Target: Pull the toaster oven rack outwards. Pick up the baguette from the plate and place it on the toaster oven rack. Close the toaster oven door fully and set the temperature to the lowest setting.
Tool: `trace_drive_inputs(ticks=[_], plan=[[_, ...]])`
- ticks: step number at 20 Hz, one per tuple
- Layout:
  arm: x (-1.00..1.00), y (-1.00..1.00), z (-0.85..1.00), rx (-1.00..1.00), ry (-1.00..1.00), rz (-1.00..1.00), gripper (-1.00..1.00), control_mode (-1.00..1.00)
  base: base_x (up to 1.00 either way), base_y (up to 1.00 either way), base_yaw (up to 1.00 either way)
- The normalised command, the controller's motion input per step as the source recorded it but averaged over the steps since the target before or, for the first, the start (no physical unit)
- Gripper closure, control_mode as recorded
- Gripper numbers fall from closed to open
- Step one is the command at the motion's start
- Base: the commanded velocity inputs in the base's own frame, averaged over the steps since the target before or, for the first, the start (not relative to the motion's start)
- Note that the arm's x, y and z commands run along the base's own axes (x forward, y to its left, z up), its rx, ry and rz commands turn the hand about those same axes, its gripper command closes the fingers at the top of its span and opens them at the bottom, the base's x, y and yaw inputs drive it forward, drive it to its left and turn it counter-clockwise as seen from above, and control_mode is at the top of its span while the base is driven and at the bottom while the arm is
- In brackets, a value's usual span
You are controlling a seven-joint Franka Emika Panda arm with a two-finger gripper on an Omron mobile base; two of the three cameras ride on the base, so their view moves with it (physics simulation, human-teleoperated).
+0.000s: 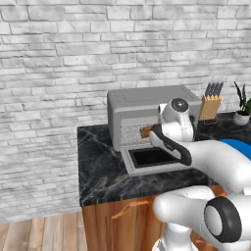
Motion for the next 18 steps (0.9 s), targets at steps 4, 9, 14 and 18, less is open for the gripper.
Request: trace_drive_inputs(ticks=[4,9,14,18], plan=[[0.19,0.02,-0.28,0.0,-0.05,0.0,1.0,-1.0,0.0,0.0,0.0],[0.24,0.0,-0.17,0.0,-0.05,0.0,1.0,-1.0,0.0,0.0,0.0],[0.23,0.0,0.0,0.02,-0.09,0.0,1.0,-1.0,0.0,0.0,0.0],[0.29,0.0,-0.03,0.02,-0.07,0.0,1.0,-1.0,0.0,0.0,0.0]])
